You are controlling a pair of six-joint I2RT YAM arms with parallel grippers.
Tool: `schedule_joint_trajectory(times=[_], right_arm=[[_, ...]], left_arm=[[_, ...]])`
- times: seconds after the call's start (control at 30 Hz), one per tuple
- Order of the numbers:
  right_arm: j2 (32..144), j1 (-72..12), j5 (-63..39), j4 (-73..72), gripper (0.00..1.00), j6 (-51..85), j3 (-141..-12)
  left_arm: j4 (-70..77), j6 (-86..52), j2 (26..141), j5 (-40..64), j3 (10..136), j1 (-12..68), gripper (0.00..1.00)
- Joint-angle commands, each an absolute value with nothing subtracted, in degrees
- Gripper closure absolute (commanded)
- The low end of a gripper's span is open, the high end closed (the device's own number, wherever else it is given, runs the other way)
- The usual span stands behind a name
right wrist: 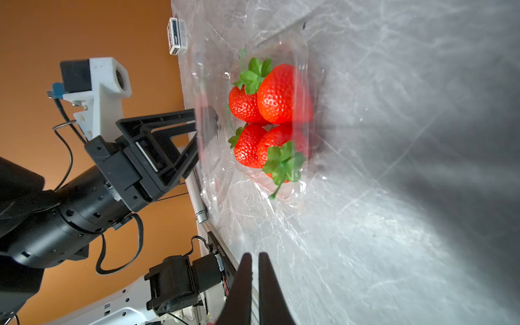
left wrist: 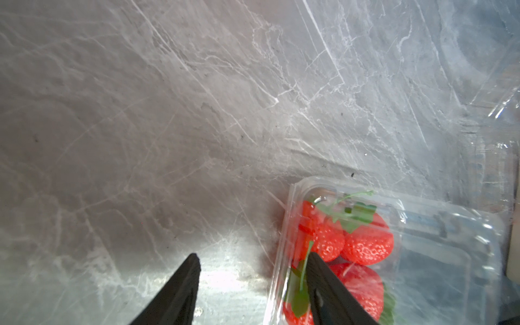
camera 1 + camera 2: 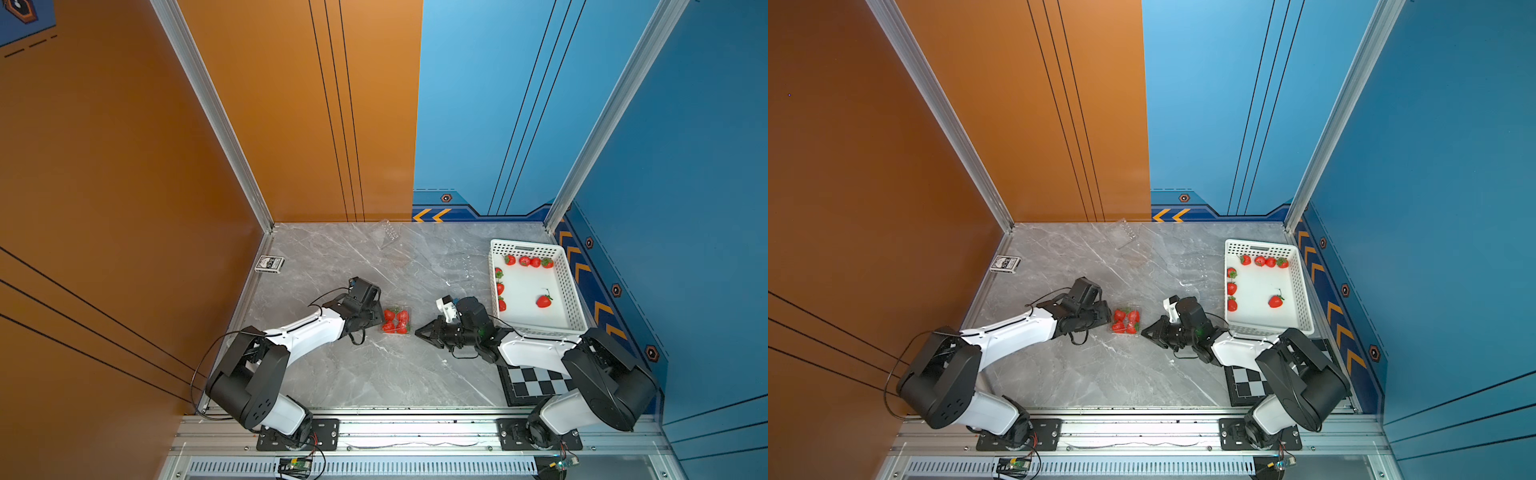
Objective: Pack strawberries into containers
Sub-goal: Close the packing box at the center of the board.
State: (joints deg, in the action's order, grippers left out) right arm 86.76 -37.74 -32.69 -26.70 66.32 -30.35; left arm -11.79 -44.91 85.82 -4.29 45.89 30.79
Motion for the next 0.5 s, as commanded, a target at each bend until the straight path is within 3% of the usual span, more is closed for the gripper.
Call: schedule_joint_trajectory(times=[0.0, 0.47], right_arm=[[89.53, -38.01, -32.05, -29.12, 0.90, 66.80, -30.60], [97.22, -37.80, -33.95, -36.87, 0.91, 69.90, -33.97]], left_arm=[[-13.18, -45.18, 84.81, -4.29, 45.44, 30.41, 0.37], [-13.18, -45.00, 84.81, -4.21, 45.23, 30.22, 0.38]])
